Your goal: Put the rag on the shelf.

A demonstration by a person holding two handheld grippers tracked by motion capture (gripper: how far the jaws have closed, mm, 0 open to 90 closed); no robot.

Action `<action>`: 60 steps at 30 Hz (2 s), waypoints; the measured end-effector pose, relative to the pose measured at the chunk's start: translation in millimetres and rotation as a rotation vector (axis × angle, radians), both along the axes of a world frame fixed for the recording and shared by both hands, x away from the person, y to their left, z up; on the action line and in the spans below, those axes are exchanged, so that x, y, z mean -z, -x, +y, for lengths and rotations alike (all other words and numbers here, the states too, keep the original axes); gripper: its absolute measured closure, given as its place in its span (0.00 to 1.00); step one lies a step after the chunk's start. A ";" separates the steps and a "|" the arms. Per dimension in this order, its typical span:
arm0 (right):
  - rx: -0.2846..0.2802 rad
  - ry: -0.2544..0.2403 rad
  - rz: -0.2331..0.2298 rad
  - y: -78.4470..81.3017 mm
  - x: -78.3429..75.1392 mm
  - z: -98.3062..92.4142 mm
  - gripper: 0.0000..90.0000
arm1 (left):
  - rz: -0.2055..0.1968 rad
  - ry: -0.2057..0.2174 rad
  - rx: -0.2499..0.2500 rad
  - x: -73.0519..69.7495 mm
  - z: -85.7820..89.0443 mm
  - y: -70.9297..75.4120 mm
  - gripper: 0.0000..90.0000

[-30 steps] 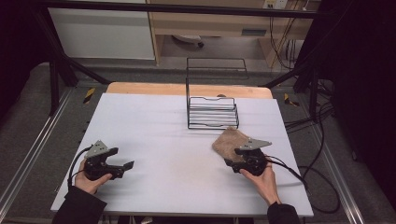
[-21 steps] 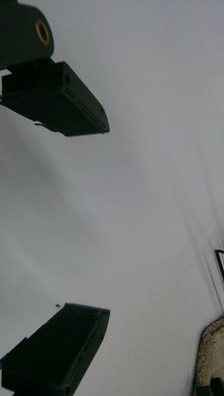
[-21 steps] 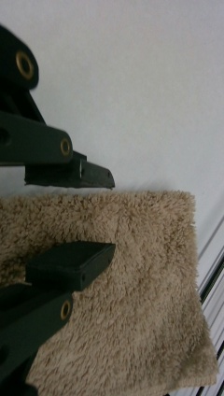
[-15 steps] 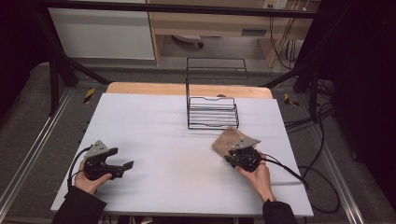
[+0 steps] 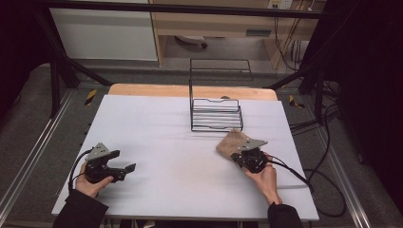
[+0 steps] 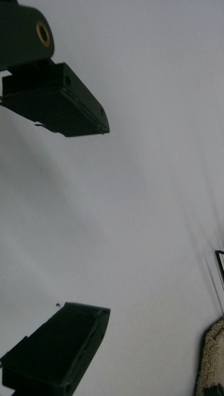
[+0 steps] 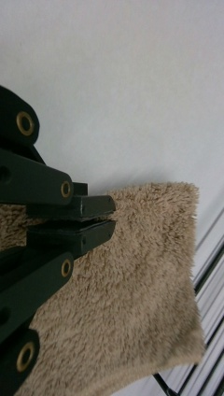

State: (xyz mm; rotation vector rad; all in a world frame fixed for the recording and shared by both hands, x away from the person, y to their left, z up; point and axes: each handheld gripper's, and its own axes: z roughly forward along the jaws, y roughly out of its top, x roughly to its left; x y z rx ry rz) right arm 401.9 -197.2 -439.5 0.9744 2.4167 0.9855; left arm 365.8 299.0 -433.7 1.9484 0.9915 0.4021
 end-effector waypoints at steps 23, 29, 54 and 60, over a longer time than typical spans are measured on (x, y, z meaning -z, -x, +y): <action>-0.087 -0.154 0.141 27.6 -9.5 38.2 0.97 | 0.001 -0.005 -0.006 -0.7 -0.1 0.2 0.11; -0.099 -0.150 0.152 26.6 -2.6 45.0 0.89 | 0.000 -0.007 -0.009 -0.8 -1.1 0.4 0.11; 0.108 -0.182 0.192 -0.6 10.9 -41.0 0.67 | 0.011 -0.017 0.002 -0.7 -8.1 -0.9 0.11; 0.121 -0.201 0.228 2.4 7.1 -38.8 0.89 | 0.010 -0.018 0.004 -1.2 -8.5 -0.6 0.11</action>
